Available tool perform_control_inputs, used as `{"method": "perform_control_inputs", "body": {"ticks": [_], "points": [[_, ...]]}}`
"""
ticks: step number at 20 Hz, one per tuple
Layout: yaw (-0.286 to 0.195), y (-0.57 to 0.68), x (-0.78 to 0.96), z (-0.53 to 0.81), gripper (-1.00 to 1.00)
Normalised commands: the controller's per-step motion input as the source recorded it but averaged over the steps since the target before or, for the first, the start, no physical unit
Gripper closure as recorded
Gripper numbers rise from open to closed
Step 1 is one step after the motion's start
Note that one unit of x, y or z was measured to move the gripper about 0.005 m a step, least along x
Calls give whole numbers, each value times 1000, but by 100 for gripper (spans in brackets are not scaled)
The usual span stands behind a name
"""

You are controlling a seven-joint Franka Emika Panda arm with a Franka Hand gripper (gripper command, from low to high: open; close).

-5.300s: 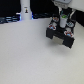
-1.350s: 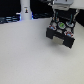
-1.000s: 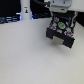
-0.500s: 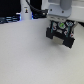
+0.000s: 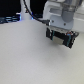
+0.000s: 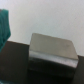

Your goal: Open the kcup holder, insert the kcup into the holder, and close the kcup holder

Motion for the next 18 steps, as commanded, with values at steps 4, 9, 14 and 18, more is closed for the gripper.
{"method": "perform_control_inputs", "body": {"ticks": [4, 9, 14, 18], "points": [[261, 79, -199, -160, -100], [198, 223, -396, -125, -100], [77, 608, -383, 9, -100], [84, 582, -477, 45, -100]]}}
